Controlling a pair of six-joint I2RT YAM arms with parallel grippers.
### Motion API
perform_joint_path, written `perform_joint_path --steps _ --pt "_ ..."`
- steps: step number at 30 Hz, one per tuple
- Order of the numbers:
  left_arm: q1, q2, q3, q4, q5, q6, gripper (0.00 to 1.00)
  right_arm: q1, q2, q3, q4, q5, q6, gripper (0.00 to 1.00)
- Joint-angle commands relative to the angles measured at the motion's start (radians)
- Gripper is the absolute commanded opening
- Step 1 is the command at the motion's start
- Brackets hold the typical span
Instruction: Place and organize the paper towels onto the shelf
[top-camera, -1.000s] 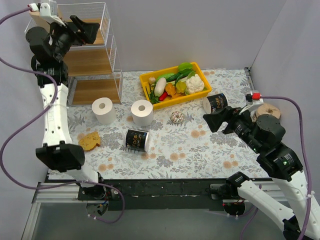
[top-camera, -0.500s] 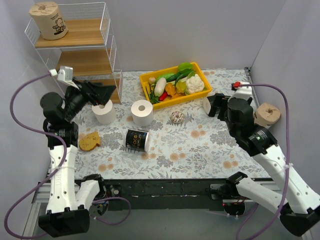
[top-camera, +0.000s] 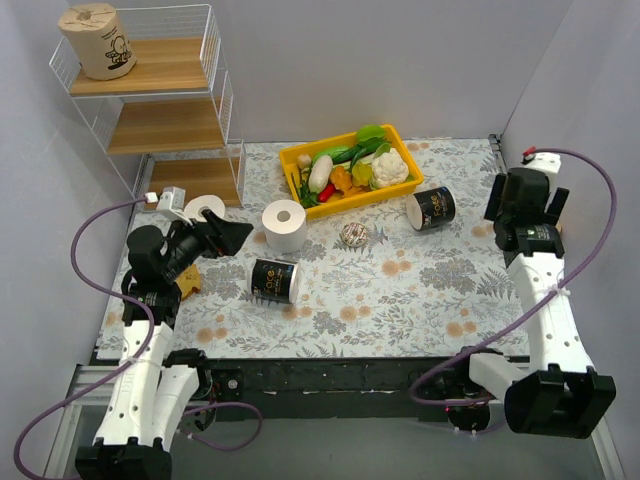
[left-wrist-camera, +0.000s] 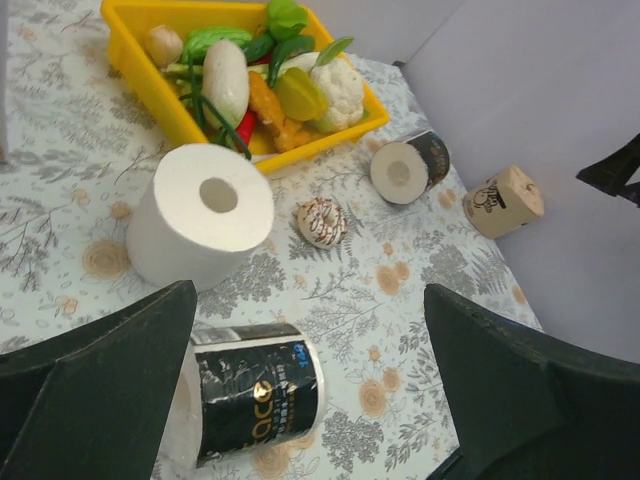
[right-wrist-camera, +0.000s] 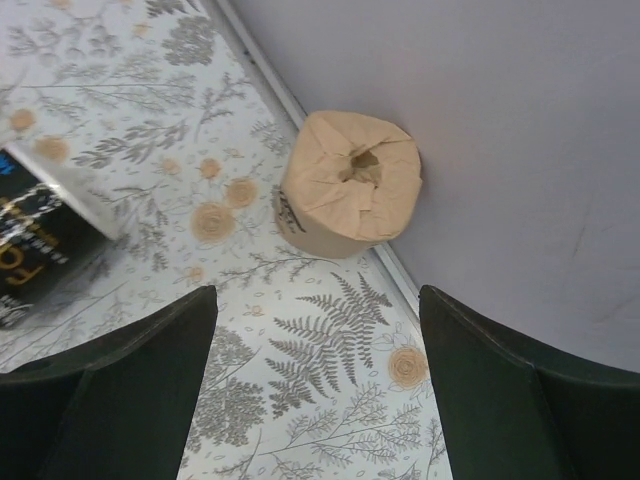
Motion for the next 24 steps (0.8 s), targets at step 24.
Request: perform_joint_path --steps 24 --pt "-0.140 0.069 -0.054 -0.023 -0.116 0.068 0.98 -0.321 0.455 0.254 0.038 -0.333 -0.042 0.86"
